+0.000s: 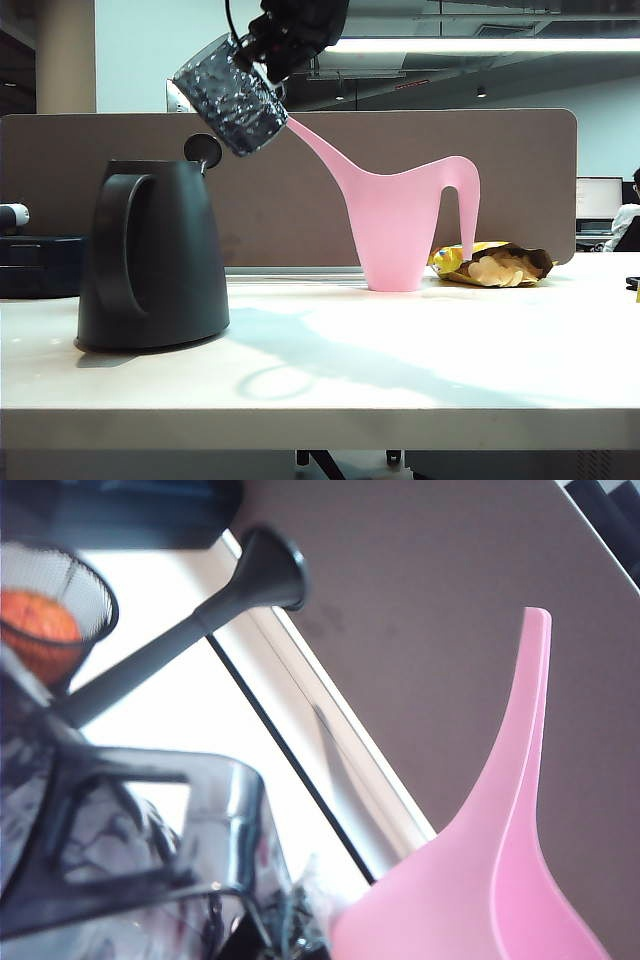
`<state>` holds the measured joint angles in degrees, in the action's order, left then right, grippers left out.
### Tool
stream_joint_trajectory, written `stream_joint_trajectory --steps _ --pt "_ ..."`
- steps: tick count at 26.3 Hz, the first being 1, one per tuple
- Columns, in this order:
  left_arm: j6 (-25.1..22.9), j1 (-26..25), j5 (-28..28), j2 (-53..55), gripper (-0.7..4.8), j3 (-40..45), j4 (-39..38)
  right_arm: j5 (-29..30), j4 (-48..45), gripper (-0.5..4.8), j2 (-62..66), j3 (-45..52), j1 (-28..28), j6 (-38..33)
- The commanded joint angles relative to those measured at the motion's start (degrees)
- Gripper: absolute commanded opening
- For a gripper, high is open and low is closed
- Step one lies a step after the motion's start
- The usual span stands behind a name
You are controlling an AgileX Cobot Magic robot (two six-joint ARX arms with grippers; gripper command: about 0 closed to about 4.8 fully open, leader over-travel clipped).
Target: Pour the water from the cup into the kettle.
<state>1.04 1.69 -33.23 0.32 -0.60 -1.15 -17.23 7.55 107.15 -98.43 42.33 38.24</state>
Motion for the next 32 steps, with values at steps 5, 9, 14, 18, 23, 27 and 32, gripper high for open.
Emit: stream_joint_trajectory --steps 5,9,14,18,23,27,32 --pt "-0.2 0.0 0.0 0.0 -0.05 -0.2 0.4 -2.4 -1.8 -0.08 0.8 -0.5 1.2 7.4" --pt "-0.2 0.0 0.0 0.0 -0.05 -0.2 0.4 -3.9 -2.2 -0.08 0.8 -0.5 2.2 12.2" --pt "-0.2 0.0 0.0 0.0 -0.05 -0.2 0.4 -5.0 -3.2 -0.08 0.9 -0.5 3.9 15.8" --pt "-0.2 0.0 0.0 0.0 -0.05 -0.2 0.4 -5.7 -4.6 -0.08 1.1 -0.5 5.4 19.6" --pt "-0.2 0.0 0.0 0.0 -0.05 -0.2 0.4 -7.4 -5.2 -0.08 1.9 -0.5 6.2 22.9" --pt "-0.2 0.0 0.0 0.0 -0.05 -0.2 0.4 -8.0 -5.5 -0.08 2.4 -0.5 6.6 25.5" --pt "-0.2 0.0 0.0 0.0 -0.05 -0.2 0.4 -8.9 -8.0 -0.08 3.4 -0.5 7.8 28.5"
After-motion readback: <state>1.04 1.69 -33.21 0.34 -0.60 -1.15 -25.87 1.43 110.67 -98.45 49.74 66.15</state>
